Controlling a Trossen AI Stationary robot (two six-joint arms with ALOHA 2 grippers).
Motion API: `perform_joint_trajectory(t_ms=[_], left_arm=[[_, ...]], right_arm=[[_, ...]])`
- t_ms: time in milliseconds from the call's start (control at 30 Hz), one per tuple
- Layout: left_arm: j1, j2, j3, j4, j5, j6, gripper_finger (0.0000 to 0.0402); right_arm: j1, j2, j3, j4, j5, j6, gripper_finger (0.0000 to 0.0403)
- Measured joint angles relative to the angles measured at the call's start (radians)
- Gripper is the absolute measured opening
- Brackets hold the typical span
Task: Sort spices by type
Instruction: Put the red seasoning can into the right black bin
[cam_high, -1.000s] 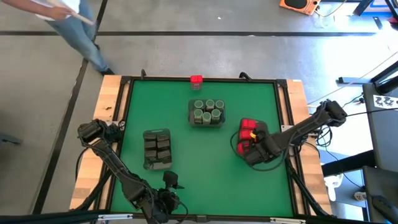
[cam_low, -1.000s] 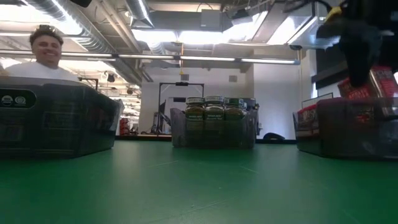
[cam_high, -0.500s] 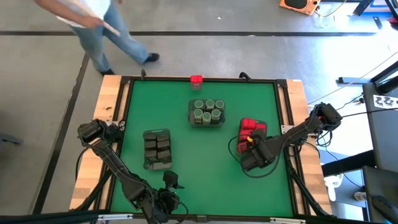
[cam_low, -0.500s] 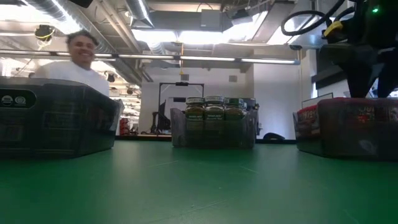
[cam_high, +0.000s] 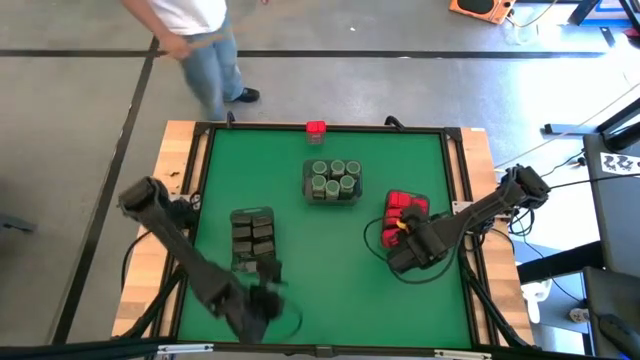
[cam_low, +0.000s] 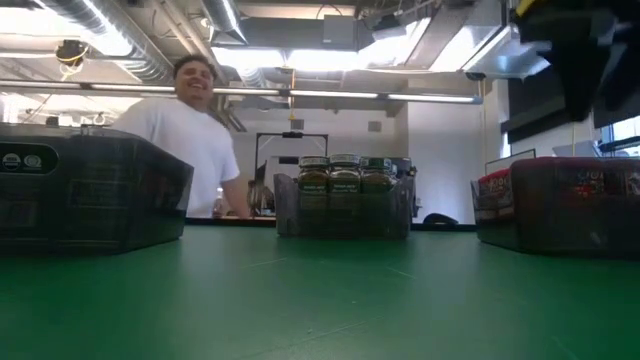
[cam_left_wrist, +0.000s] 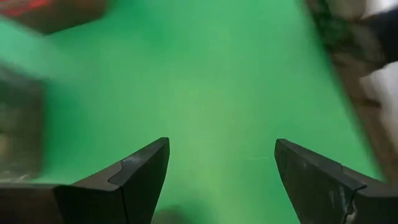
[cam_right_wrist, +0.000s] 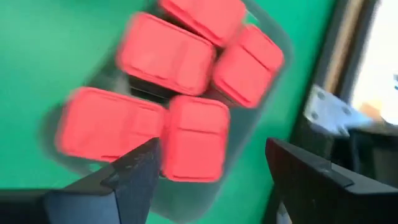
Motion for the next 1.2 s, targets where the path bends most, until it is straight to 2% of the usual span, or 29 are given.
perform_joint_trajectory(t_ms=[200,333,433,600,833,1100,1200], left_arm=[[0.190,-0.199,-0.100,-0.013,0.008,0.052,0.0290],[0.359,-0.304,-0.192,0.068,0.007,0.172,0.0290],[0.457,-0.345,-0.248,0.166,0.007,0.279,0.0290],[0.553,-0.339,-0.278,0.217,0.010,0.300,0.0290],[0.743,-0.333,-0.289,0.233,0.020,0.337,0.0290],[0.994,-0.333,-0.289,0.356,0.241,0.443,0.0290],[1.067,-0.322,-0.289,0.441,0.258,0.490,0.0290]], right_arm=[[0.020,-0.025,0.032,0.078,0.136,-0.188,0.0289],[0.027,-0.027,0.032,0.186,0.269,-0.356,0.0289],[0.025,-0.028,0.030,0.240,0.367,-0.468,0.0289],[0.027,-0.028,0.029,0.285,0.479,-0.559,0.0289],[0.025,-0.028,0.027,0.286,0.501,-0.617,0.0289],[-0.002,-0.035,-0.116,0.313,0.495,-0.661,0.0289],[-0.030,-0.057,-0.178,0.338,0.495,-0.662,0.0289]])
